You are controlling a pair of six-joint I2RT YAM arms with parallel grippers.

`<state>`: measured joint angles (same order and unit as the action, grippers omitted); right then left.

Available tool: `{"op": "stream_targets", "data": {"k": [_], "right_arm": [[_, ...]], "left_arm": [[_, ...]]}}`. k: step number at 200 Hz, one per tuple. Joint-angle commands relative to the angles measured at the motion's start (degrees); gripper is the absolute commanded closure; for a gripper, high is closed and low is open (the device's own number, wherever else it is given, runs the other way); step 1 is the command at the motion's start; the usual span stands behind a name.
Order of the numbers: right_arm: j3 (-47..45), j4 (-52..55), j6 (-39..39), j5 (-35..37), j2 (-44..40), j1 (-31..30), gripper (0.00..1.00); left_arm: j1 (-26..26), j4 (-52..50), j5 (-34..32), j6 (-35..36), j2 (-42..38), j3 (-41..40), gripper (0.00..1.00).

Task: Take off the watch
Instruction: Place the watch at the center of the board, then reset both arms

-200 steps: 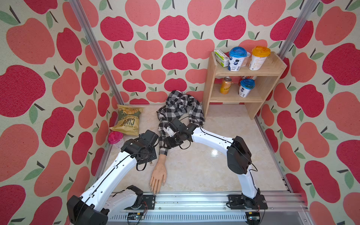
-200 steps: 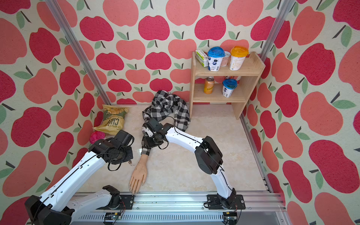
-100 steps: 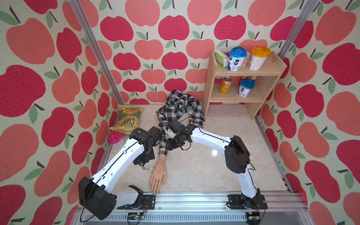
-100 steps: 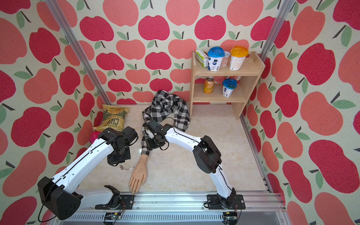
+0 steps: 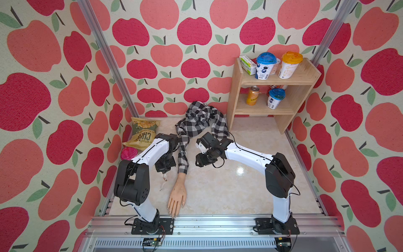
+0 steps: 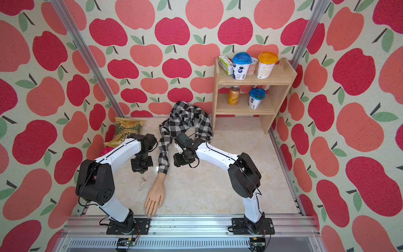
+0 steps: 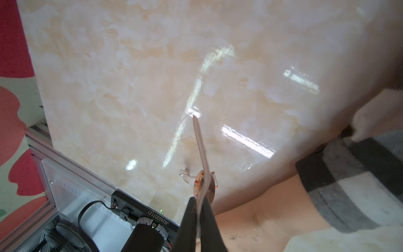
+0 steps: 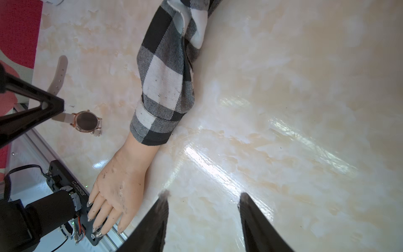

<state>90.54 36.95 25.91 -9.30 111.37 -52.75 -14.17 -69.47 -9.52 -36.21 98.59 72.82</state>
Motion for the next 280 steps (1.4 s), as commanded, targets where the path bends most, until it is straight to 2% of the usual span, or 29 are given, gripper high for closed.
{"op": "stream_targets", "data": {"k": [1, 48, 71, 77, 107, 144, 164, 181, 201, 224, 246, 268, 280], "right_arm": [[-2.35, -0.19, -0.95, 1.21, -2.05, 1.04, 0.44], [-2.92, 0.88, -1.98, 1.9, -2.81, 1.69, 0.44], [-3.07, 1.37, -2.27, 2.65, -3.43, 1.77, 0.45], [-3.19, 1.33, -2.17, 2.75, -3.65, 1.85, 0.45], [-3.71, 0.93, -1.98, 2.36, -4.06, 1.95, 0.44], [-4.41, 1.03, -2.09, 3.0, -5.47, 1.95, 0.44], [-4.16, 1.66, -2.33, 4.35, -7.16, 1.95, 0.44], [-3.18, 2.91, -2.9, 6.26, -8.6, 1.95, 0.44], [-1.72, 4.41, -4.2, 9.26, -9.96, 1.95, 0.44], [2.19, 8.45, -6.28, 14.26, -9.93, 2.13, 0.44], [7.73, 13.85, -7.78, 19.86, -10.49, 2.4, 0.44], [7.97, 14.62, -8.77, 24.45, -14.84, 3.19, 0.43], [6.91, 14.36, -8.7, 27.37, -17.78, 4.14, 0.36]], "left_arm": [[2.19, 5.16, 0.74, 2.67, 4.39, 2.44, 0.93], [2.71, 5.32, -0.57, 3.87, 17.75, 13.52, 0.94], [2.59, 4.53, -0.71, 2.97, 20.12, 16.53, 0.89], [2.57, 4.67, -0.76, 2.59, 20.06, 16.65, 0.85], [1.39, 4.55, -1.58, 0.93, 18.51, 16.48, 0.37], [0.41, 3.16, -1.97, 0.42, 15.83, 18.35, 0.25], [0.43, 2.59, -2.36, 1.24, 11.77, 19.03, 0.16], [0.4, 4.57, 0.25, 3.61, 6.5, 17.27, 0.14], [0.46, 8.54, 3.07, 5.88, 0.33, 14.11, 0.0], [0.29, 17.57, 8.96, 9.59, -6.22, 10.27, 0.03], [-0.38, 21.13, 14.31, 14.23, -9.55, 10.68, 0.03], [-0.77, 23.47, 16.89, 16.81, -13.07, 9.85, 0.03], [-0.71, 24.93, 18.02, 17.01, -15.17, 8.53, 0.03]]}}
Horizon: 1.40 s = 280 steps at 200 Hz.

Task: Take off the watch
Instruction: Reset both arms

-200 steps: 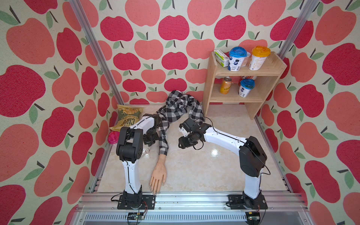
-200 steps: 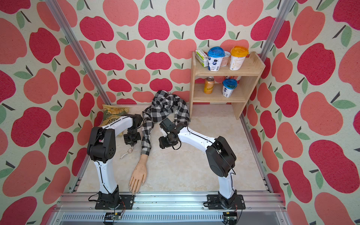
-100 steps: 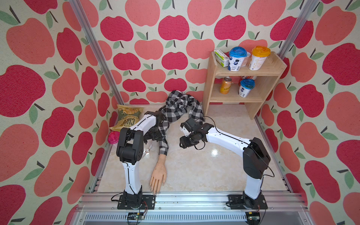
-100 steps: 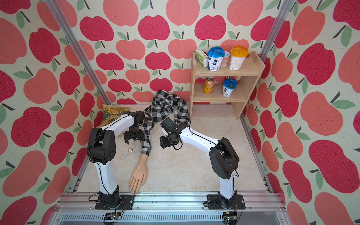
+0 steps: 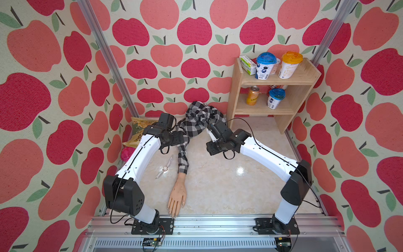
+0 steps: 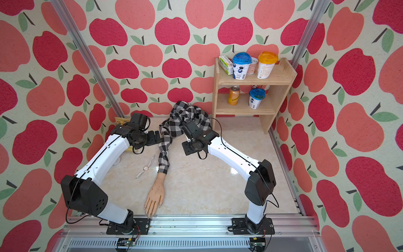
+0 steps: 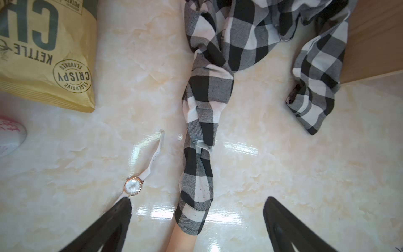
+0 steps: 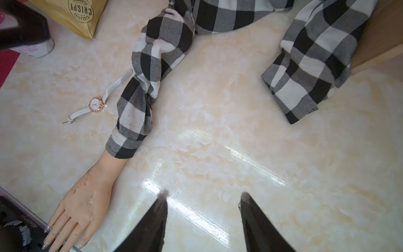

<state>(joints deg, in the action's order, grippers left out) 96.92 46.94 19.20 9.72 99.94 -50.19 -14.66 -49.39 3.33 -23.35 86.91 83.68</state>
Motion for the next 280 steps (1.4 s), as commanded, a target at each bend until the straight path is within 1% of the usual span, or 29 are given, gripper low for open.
{"op": "stream_targets", "data": {"k": [1, 9, 26, 28, 30, 32, 34, 55, 64, 79, 87, 94, 101, 112, 128, 140, 149, 161, 168, 171, 182, 199, 211, 222, 237, 251, 265, 274, 280], "right_arm": [[0.26, 4.29, -1.98, 8.55, -6.47, 1.59, 0.35], [-1.06, 3.39, -1.83, 10.06, -8.93, 2.46, 0.31], [-6.54, -0.03, -2.23, 11.51, -14.08, 4.46, 0.26], [-7.22, -0.49, -2.17, 11.76, -14.91, 4.73, 0.18], [-8.01, -1.05, -2.16, 12.05, -15.64, 4.9, 0.06], [-8.8, -1.58, -2.22, 12.27, -16.42, 5.17, 0.02], [-9.63, -2.16, -2.15, 12.68, -17.14, 5.43, 0.01], [-20.07, -11.07, -1.47, 16.63, -25.65, 9.11, 0.0], [-26.16, -17.6, -1.09, 15.52, -30.07, 12.07, 0.0], [-37.14, -28.31, -0.31, 8.49, -37.36, 18.18, 0.0], [-43.79, -35.77, -2.54, 4.3, -40.78, 20.64, 0.0], [-48.28, -39.86, -4.9, -0.3, -42.83, 22.99, 0.0], [-51.19, -41.54, -6.57, -2.34, -44.0, 24.56, 0.0], [-53.05, -41.28, -6.67, 1.0, -45.33, 26.57, 0.0], [-55.14, -39.96, -8.42, 1.03, -48.01, 31.33, 0.0], [-59.08, -43.51, -9.49, -2.93, -51.7, 36.83, 0.0], [-63.96, -46.96, -8.23, -3.84, -54.23, 40.55, 0.0], [-68.09, -49.92, -8.23, -5.84, -56.11, 45.29, 0.0], [-69.75, -50.99, -9.03, -6.29, -56.15, 47.15, 0.0], [-70.48, -51.51, -9.19, -6.29, -55.97, 47.65, 0.0], [-73.16, -55.17, -7.91, -7.97, -55.13, 49.48, 0.0], [-75.2, -58.01, -10.02, -4.48, -51.89, 49.58, 0.0], [-78.6, -64.9, -9.39, -4.91, -50.87, 50.25, 0.0], [-81.97, -73.45, -9.6, -4.21, -49.19, 50.27, 0.0], [-81.62, -78.48, -12.17, -1.99, -41.83, 50.32, 0.0], [-80.65, -83.81, -12.89, -4.58, -33.51, 50.82, 0.0], [-79.81, -89.97, -11.19, -7.14, -26.64, 51.04, 0.0], [-78.27, -91.86, -10.0, -7.37, -23.01, 51.02, 0.0], [-76.7, -91.52, -10.95, -8.39, -21.43, 51.0, 0.0]], "left_arm": [[-0.26, 4.92, 5.31, 4.18, -3.72, -2.45, 0.03], [-0.44, 6.23, 6.13, 4.37, -5.19, -3.83, 0.03], [-0.89, 8.34, 6.94, 4.28, -8.12, -7.32, 0.03], [-1.1, 8.58, 6.79, 4.28, -8.44, -7.77, 0.02], [-1.35, 8.82, 6.49, 4.28, -8.74, -8.21, 0.02], [-1.67, 9.03, 6.04, 4.35, -9.08, -8.72, 0.03], [-1.91, 9.26, 5.47, 4.36, -9.4, -9.17, 0.03], [-4.72, 13.61, 1.94, 4.89, -13.7, -15.2, 0.03], [-5.74, 16.73, 0.33, 5.53, -16.26, -18.85, 0.03], [-5.72, 21.69, -0.71, 6.29, -20.32, -24.33, 0.03], [-5.09, 24.37, -0.19, 6.97, -22.04, -27.19, 0.03], [-4.23, 26.63, 0.92, 7.96, -23.13, -29.67, 0.03], [-3.45, 29.12, 2.64, 9.71, -24.02, -32.12, 0.03], [-2.45, 33.02, 3.55, 11.97, -25.05, -36.63, 0.03], [0.4, 36.77, 2.42, 13.92, -28.06, -42.55, 0.03], [3.33, 39.47, 1.82, 14.73, -30.03, -46.97, 0.03], [5.4, 40.97, 0.4, 14.88, -31.14, -49.74, 0.03], [6.04, 43.54, -2.13, 17.82, -32.08, -53.3, 0.02], [6.1, 45.99, -3.75, 20.08, -32.1, -55.29, 0.02], [6.38, 45.35, -4.22, 20.48, -32.28, -55.15, 0.02], [7.5, 47.17, -5.76, 22.01, -32.91, -56.03, 0.01], [9.56, 48.18, -3.09, 23.85, -31.71, -56.79, 0.01], [10.54, 52.32, -2.6, 26.87, -29.83, -58.93, 0.01], [12.89, 56.64, -1.23, 26.71, -27.49, -59.63, 0.02], [15.8, 64.2, 1.59, 26.54, -22.69, -60.78, 0.02], [17.81, 71.99, 4.46, 26.01, -17.34, -61.44, 0.03], [18.28, 72.53, 9.95, 27.57, -12.53, -58.41, 0.03], [18.07, 71.44, 12.42, 28.42, -9.74, -56.09, 0.03], [18.0, 71.5, 13.59, 28.65, -8.37, -55.13, 0.03]]}}
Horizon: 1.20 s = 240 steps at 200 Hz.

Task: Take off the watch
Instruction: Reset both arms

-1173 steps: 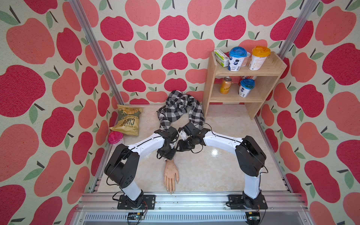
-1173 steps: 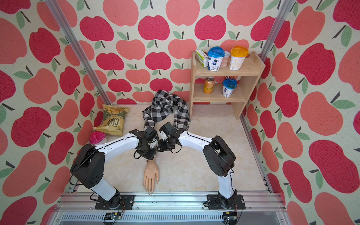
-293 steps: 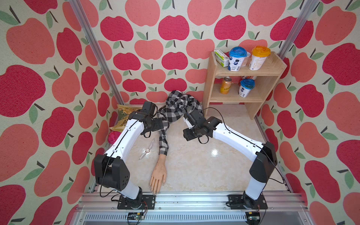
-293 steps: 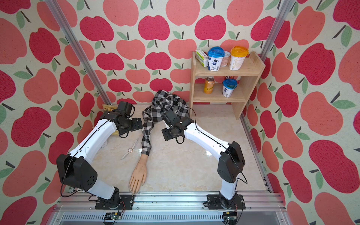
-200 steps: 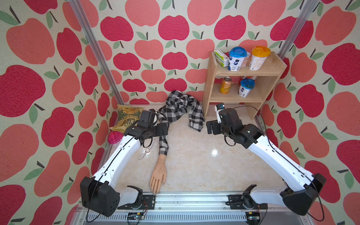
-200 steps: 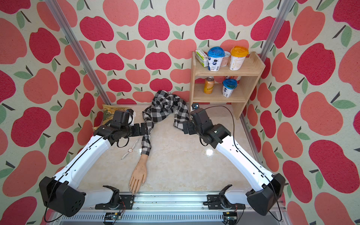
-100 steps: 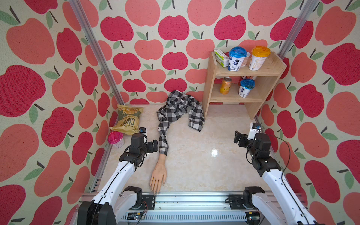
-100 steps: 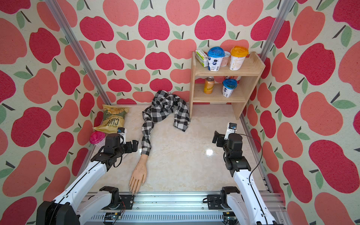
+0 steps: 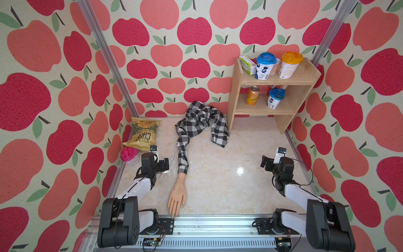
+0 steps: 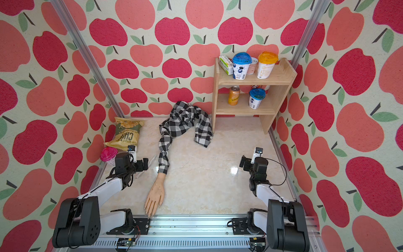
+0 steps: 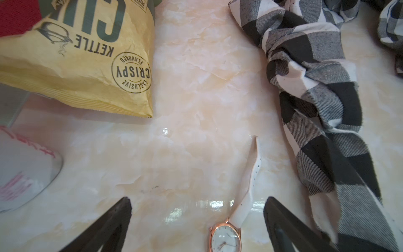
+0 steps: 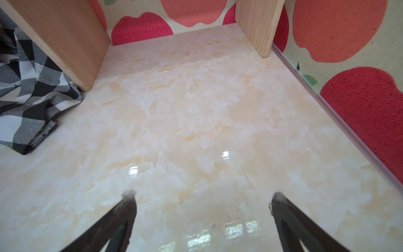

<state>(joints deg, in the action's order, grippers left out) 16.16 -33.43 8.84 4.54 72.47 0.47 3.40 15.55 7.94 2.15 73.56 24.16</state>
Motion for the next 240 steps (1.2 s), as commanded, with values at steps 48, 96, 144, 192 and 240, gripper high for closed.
{"op": "stream_targets", "data": {"k": [48, 96, 144, 192, 240], "right_arm": [[3.88, -17.76, -3.04, -8.6, 12.83, 0.43, 0.0], [3.54, -21.28, -5.03, -9.06, 15.81, -0.91, 0.0], [3.73, -21.11, -5.49, -8.21, 15.96, -1.43, 0.0], [3.88, -20.67, -6.07, -7.37, 15.89, -1.99, 0.0], [4.23, -20.44, -6.23, -7.28, 16.14, -2.17, 0.0]], "left_arm": [[-3.94, 20.11, 5.57, 5.6, 11.98, 3.97, 0.03], [-3.45, 32.4, 2.22, 3.8, 16.54, -0.44, 0.03], [-2.47, 31.06, 5.64, 3.64, 16.37, -0.08, 0.03], [-3.24, 30.35, 3.82, 3.91, 16.29, 0.27, 0.03], [-3.23, 30.33, 3.81, 3.93, 16.31, 0.27, 0.03]]}}
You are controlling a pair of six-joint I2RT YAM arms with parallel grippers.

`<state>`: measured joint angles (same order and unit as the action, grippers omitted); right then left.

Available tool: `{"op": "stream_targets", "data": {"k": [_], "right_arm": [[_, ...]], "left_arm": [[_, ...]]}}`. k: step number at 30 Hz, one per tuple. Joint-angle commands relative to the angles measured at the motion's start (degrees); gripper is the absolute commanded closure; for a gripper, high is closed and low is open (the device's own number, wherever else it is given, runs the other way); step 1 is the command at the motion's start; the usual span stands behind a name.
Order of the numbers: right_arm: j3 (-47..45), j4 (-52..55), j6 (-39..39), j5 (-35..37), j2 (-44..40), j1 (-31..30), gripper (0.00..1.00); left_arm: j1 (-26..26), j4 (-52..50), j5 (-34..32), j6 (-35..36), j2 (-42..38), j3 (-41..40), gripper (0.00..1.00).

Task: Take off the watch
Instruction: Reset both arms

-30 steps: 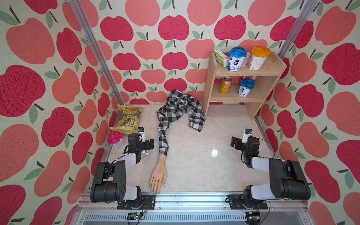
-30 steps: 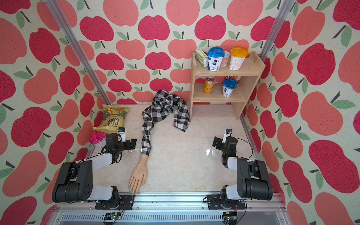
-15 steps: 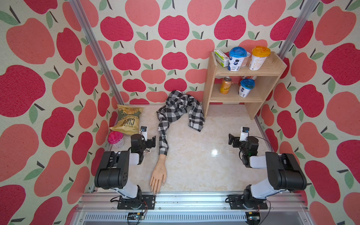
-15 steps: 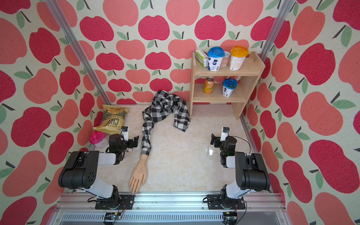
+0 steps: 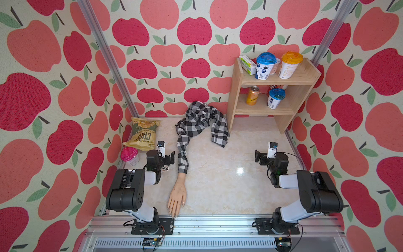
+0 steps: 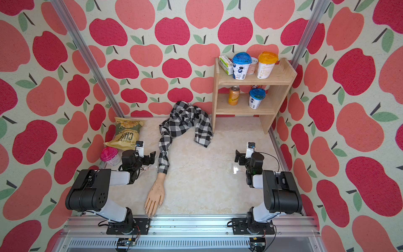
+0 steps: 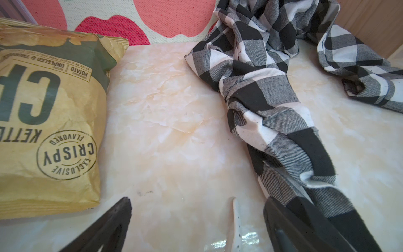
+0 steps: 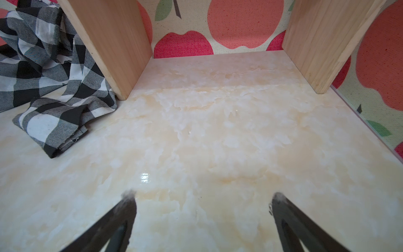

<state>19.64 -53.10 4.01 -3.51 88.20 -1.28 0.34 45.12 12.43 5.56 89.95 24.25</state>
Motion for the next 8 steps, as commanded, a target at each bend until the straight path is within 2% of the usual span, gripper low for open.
{"op": "stream_targets", "data": {"k": [1, 8], "right_arm": [[0.8, -0.73, -1.39, 0.73, 0.44, -0.41, 0.0], [0.39, -1.13, -1.42, 0.78, 0.17, -0.4, 0.0]], "left_arm": [[-0.17, 0.8, -0.66, 0.51, -0.11, 0.18, 0.03], [-0.17, 0.76, -0.67, 0.5, -0.13, 0.18, 0.03]]}}
